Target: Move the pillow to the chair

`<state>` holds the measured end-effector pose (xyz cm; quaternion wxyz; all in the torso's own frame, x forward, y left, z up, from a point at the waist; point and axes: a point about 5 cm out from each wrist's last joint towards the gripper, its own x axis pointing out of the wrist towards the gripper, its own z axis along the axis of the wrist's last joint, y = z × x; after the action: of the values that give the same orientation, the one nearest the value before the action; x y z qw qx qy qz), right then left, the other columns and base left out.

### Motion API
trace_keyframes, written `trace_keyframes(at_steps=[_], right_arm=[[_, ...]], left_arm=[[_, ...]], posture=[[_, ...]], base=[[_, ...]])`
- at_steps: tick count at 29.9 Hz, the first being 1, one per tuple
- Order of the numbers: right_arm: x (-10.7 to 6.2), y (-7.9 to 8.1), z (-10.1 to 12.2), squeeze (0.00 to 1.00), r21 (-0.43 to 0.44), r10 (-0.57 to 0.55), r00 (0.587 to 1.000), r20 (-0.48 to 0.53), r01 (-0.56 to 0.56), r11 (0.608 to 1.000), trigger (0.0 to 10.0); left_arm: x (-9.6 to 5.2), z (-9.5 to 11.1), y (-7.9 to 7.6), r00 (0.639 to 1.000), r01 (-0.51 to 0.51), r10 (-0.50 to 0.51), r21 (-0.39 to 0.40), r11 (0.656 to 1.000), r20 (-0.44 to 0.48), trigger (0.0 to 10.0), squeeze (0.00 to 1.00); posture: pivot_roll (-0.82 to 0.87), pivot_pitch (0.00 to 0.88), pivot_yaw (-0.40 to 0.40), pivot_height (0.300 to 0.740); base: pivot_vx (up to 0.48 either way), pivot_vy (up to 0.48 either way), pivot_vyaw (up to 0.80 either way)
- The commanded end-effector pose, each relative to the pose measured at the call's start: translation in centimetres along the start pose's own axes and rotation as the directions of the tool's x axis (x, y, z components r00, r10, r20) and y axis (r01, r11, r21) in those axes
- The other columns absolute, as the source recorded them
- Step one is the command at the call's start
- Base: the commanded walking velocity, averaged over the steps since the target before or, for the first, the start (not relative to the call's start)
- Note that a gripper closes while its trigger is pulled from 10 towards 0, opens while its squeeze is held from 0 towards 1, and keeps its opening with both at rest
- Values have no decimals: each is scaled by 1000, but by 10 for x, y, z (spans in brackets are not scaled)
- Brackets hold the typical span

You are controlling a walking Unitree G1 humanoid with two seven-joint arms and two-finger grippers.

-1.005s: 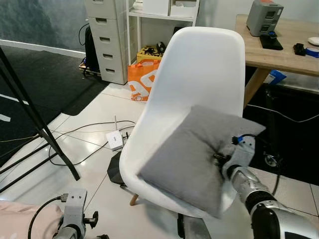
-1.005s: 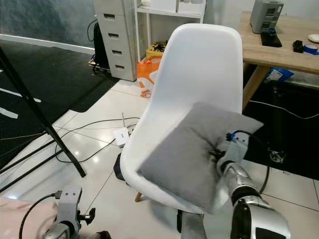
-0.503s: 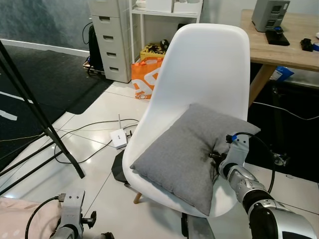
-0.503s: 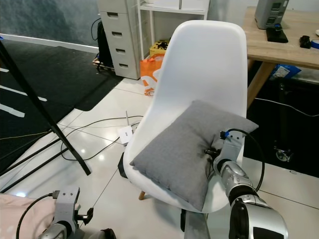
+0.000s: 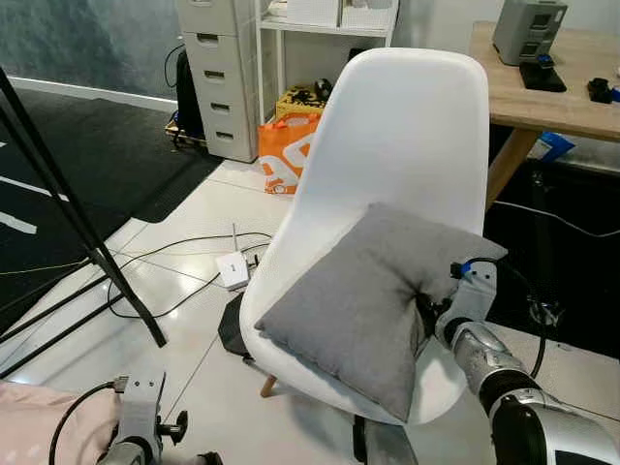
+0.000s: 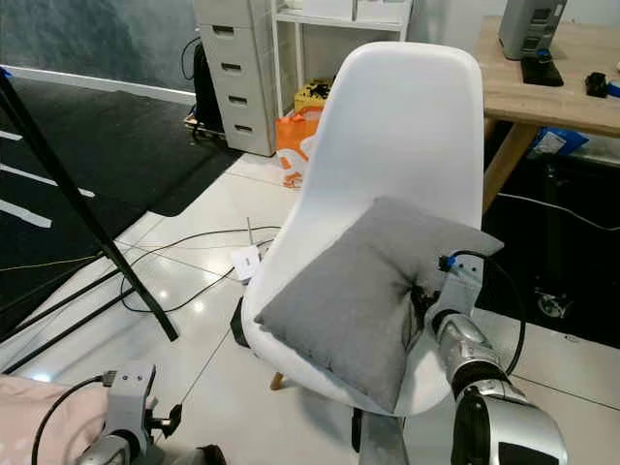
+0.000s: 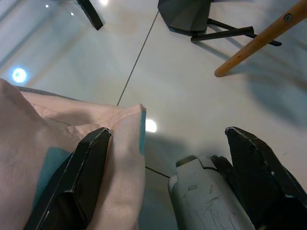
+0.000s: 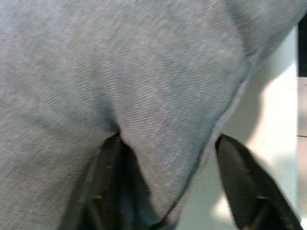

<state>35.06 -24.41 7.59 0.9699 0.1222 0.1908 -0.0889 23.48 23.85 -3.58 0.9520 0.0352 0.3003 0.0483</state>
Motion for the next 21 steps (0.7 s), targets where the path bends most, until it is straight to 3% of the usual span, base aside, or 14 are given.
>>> trace_keyframes(at_steps=[1,5,16,17,18,19,21], right_arm=[[0,-2,2,1000,42,-10,1000,-1,10,999,10000],[1,12,-4,1000,96,90,994,-60,-84,992,10000],[2,21,-6,1000,81,145,985,-89,-138,987,10000],[3,32,4,906,67,194,980,-42,-191,979,10000],[3,32,4,906,67,194,980,-42,-191,979,10000],[4,37,9,0,54,213,977,-18,-212,976,10000],[4,46,15,0,58,247,969,6,-247,967,10000]], left_arm=[[-3,-11,-2,999,3,-3,0,1000,-34,10000,0],[-3,-12,-7,999,20,-20,-5,1000,-36,10000,0],[-4,-13,-10,999,35,-35,-13,999,-35,10000,0],[-3,-12,-11,999,40,-41,-15,999,-33,10000,0],[-3,-12,-11,999,40,-41,-15,999,-33,10000,0],[-3,-12,-11,999,43,-44,-17,999,-32,10000,0],[-3,-11,-12,998,48,-49,-22,999,-29,10000,0]], posture=[[-102,71,9,550],[-111,57,-4,550],[-117,48,-14,550],[-122,52,-11,550],[-122,52,-11,550],[-122,56,-7,550],[-122,55,-14,550]], base=[[0,0,0],[0,0,0],[0,0,0],[0,0,0],[0,0,0],[0,0,0],[0,0,0]])
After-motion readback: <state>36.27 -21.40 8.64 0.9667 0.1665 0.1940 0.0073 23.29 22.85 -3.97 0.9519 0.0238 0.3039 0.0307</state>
